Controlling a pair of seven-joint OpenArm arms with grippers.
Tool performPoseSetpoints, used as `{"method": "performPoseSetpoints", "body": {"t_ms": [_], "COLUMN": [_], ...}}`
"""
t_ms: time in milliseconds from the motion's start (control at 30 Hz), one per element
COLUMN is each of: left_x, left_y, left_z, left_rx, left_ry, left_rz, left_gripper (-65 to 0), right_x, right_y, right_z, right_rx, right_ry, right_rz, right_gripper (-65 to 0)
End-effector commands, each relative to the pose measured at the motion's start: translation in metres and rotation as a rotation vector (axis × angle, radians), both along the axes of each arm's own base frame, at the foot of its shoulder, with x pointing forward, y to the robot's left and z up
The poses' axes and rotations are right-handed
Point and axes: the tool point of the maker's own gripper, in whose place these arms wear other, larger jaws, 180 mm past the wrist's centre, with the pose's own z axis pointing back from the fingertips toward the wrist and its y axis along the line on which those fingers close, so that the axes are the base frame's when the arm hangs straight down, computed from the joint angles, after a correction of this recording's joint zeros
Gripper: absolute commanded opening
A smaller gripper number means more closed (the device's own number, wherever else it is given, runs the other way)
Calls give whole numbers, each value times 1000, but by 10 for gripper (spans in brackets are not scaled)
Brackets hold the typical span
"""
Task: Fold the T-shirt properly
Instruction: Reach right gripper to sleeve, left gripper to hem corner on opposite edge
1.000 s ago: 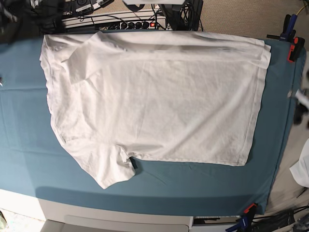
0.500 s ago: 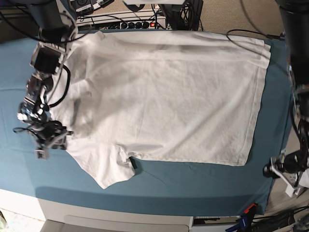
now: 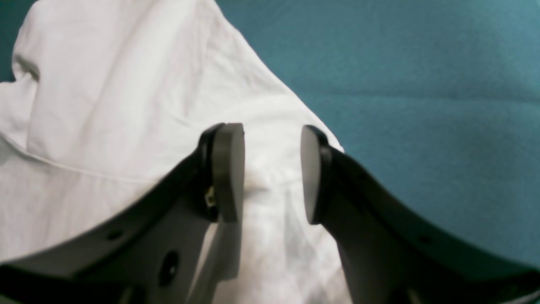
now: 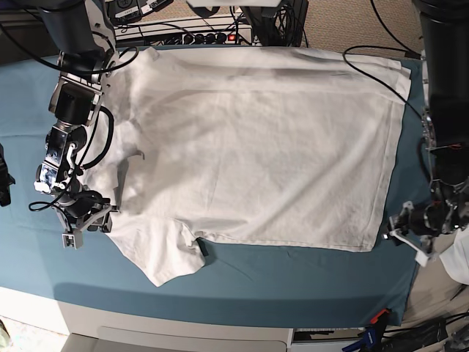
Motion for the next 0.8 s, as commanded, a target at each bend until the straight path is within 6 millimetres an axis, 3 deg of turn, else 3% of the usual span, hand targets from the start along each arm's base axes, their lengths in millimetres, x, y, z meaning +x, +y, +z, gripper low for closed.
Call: {"method": "performPoseSetpoints", "body": {"t_ms": [0,267,500,567,700,767], "left_x": [16,20,23,24,26,27], "left_y": [1,-36,-39,-39,-39,-40], "left_z": [20,13,15,16,19,22], "left_rx": [-5,-41,-45,-45,-47,-52], "left_ry": [-60,-62,-75,-78,-88,-96], "left_rz": [6,-48,-53,-53,-53,-52], "left_gripper": [-346,-346,-400,-441,-650,-650], "right_x": [13,12,12,12,12,12], "right_y": [-6,-7,-7,-7,-8,-12], "right_z": [26,25,25,25,26,26], "right_rx": [-8,-9,-9,-9,-11,-31], "right_ry": [-72,-65,-64,-64,-65,-67], "right_rz": [-4,-4,-4,-4,-8,-11], "right_gripper": [-426,-426,-426,-426,-426,-426]}}
